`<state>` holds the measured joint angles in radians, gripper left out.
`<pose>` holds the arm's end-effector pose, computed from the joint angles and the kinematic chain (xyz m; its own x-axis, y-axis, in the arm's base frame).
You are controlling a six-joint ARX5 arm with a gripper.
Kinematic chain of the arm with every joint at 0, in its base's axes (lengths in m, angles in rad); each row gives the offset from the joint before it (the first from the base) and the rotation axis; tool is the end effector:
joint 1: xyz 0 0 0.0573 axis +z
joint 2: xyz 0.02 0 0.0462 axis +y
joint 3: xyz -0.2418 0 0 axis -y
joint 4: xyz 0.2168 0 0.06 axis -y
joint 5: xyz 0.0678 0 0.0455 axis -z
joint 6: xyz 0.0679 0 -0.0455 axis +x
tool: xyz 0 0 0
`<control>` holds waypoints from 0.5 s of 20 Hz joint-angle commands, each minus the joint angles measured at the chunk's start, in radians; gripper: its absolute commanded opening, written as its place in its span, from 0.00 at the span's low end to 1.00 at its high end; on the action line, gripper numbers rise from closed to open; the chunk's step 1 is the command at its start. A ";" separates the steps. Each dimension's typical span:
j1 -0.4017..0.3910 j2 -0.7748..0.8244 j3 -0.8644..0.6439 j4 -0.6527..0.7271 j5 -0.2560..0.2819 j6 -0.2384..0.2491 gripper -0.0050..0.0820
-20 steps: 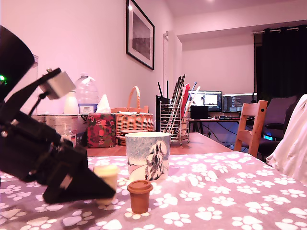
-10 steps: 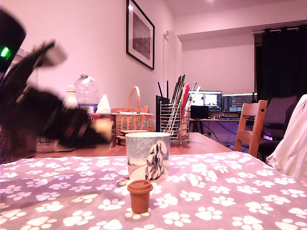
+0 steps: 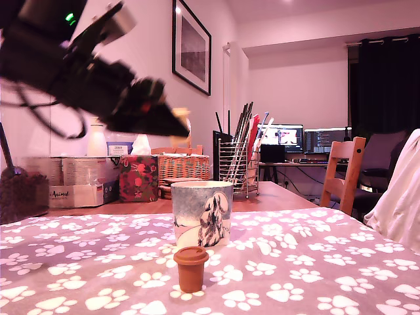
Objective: Pick up the coffee capsules on the table and drop them inside the coffee cup
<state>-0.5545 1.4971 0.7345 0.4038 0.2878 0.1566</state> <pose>0.2660 -0.1874 0.1916 0.6138 -0.7140 -0.3367 0.7684 0.6382 0.0476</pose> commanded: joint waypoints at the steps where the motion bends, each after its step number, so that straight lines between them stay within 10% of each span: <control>1: 0.002 0.048 0.027 -0.042 0.019 -0.012 0.34; 10: 0.000 0.185 0.183 -0.258 0.045 -0.018 0.34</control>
<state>-0.5545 1.6657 0.9009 0.1452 0.3317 0.1398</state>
